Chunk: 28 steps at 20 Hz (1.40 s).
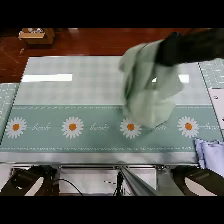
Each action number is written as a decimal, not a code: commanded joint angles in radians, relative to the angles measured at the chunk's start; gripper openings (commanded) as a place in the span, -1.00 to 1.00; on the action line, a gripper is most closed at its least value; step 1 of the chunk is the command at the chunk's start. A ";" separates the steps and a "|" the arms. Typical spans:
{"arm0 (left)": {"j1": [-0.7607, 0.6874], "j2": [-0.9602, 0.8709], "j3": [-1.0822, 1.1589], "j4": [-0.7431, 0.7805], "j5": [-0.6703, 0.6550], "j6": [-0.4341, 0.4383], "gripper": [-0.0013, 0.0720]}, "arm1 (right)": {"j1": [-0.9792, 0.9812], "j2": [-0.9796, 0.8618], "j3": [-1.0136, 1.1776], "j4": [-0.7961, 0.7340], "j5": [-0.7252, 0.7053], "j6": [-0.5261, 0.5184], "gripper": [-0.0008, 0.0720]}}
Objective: Fold the shirts.
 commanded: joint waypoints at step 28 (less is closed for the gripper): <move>0.002 -0.311 -0.926 -0.117 0.300 -0.009 0.97 | -0.714 -0.037 -0.336 -0.172 0.081 -0.145 0.37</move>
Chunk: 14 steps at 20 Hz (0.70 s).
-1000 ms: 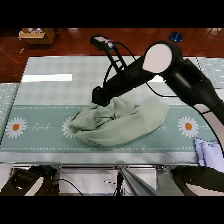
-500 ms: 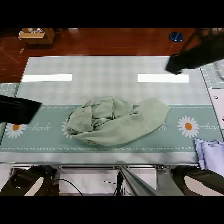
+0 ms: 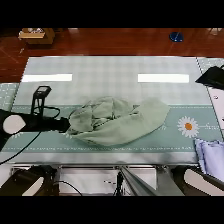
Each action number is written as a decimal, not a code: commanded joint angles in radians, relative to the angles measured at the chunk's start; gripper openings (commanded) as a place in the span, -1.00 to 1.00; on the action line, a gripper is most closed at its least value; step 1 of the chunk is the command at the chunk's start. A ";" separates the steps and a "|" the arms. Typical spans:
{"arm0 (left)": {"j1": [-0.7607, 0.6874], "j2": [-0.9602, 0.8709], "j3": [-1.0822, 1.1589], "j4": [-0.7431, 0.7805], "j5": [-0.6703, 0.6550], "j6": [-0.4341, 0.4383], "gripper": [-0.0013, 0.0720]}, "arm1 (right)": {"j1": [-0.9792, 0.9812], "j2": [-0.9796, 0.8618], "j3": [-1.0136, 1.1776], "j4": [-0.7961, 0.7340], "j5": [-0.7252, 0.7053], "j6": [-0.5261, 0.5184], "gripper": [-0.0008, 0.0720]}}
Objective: Fold the shirts.
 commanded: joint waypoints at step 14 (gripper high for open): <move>0.001 -0.284 -0.027 -0.185 0.105 0.119 -0.89 | -0.107 0.000 -0.372 0.026 -0.100 -0.080 0.37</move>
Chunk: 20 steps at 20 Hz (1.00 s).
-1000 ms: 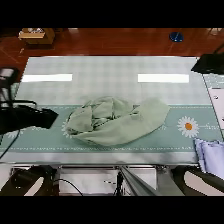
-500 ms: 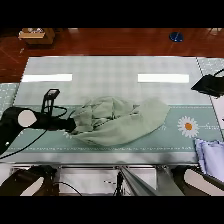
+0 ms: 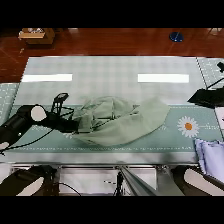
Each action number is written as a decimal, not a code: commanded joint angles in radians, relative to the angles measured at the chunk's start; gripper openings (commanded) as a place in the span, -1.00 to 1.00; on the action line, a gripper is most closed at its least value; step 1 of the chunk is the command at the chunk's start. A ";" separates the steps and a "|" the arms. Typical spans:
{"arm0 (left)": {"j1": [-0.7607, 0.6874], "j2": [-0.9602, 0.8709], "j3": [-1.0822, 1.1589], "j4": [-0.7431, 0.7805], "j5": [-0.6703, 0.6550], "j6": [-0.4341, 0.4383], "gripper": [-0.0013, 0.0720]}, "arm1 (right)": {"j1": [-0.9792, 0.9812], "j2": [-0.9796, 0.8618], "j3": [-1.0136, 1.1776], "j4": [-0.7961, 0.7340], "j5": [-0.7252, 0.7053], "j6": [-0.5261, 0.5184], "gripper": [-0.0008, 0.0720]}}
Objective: Fold the shirts.
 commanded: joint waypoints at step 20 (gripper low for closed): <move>0.001 0.060 0.090 -0.008 -0.006 0.022 -0.89 | 0.330 -0.086 -0.475 0.437 -0.473 -0.020 -0.89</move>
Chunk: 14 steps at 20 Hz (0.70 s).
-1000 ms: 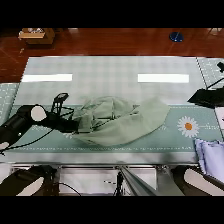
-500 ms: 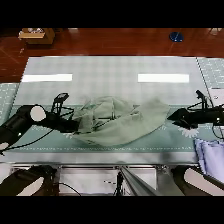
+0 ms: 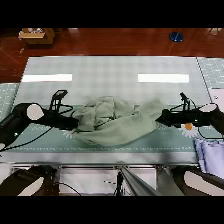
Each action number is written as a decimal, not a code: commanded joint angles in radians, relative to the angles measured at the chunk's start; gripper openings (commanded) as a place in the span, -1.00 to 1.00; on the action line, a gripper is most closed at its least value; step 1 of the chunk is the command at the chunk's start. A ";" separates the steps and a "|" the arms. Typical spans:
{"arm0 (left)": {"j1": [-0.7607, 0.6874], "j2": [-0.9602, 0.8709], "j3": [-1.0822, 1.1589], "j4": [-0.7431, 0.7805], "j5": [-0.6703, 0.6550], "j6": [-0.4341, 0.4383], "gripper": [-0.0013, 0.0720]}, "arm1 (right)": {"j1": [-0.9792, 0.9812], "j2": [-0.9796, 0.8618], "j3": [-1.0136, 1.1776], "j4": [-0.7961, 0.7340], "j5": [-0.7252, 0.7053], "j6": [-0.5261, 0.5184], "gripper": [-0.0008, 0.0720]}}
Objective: Fold the shirts.
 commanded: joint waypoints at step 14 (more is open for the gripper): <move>0.003 0.217 0.900 0.042 0.001 0.006 -0.89 | -0.061 0.535 0.702 0.013 0.084 0.022 -0.89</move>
